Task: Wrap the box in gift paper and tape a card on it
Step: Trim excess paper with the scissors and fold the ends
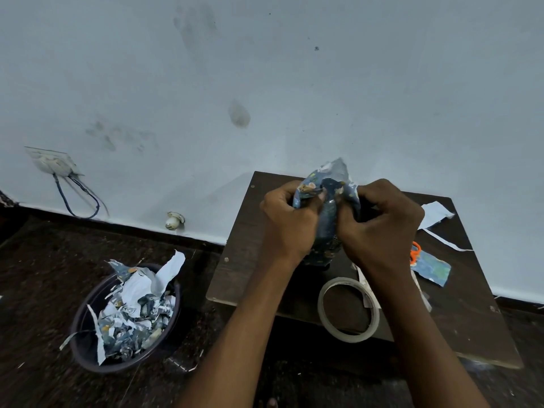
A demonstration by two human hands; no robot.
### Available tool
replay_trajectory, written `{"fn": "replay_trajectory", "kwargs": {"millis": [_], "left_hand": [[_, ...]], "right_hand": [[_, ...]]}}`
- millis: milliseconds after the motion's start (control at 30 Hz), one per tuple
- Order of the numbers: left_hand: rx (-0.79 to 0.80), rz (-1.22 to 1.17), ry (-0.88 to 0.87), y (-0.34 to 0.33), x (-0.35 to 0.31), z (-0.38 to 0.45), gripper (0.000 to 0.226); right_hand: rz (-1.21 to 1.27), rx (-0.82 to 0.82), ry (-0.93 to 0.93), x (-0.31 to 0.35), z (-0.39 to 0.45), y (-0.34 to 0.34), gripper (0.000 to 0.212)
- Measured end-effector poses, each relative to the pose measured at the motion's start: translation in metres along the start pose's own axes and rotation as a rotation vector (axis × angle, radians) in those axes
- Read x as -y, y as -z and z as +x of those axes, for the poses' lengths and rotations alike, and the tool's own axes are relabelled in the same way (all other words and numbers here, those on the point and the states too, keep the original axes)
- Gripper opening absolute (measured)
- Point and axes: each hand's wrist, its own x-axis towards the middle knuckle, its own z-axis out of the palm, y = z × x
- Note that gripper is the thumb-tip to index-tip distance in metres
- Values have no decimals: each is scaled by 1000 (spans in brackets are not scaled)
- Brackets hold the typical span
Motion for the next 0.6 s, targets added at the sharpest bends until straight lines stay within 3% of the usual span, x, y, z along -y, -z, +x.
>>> {"fn": "replay_trajectory", "kwargs": {"millis": [100, 233, 433, 600], "left_hand": [[2, 70, -43, -1, 4, 0, 4], [-7, 50, 4, -1, 2, 1, 8], [-29, 127, 85, 0, 2, 2, 7], [-70, 171, 80, -6, -1, 0, 11]], "right_hand": [[-33, -16, 18, 1, -2, -1, 18], [-37, 31, -59, 1, -5, -3, 8], [48, 140, -373, -2, -4, -4, 7], [15, 78, -403, 1, -3, -4, 13]]}}
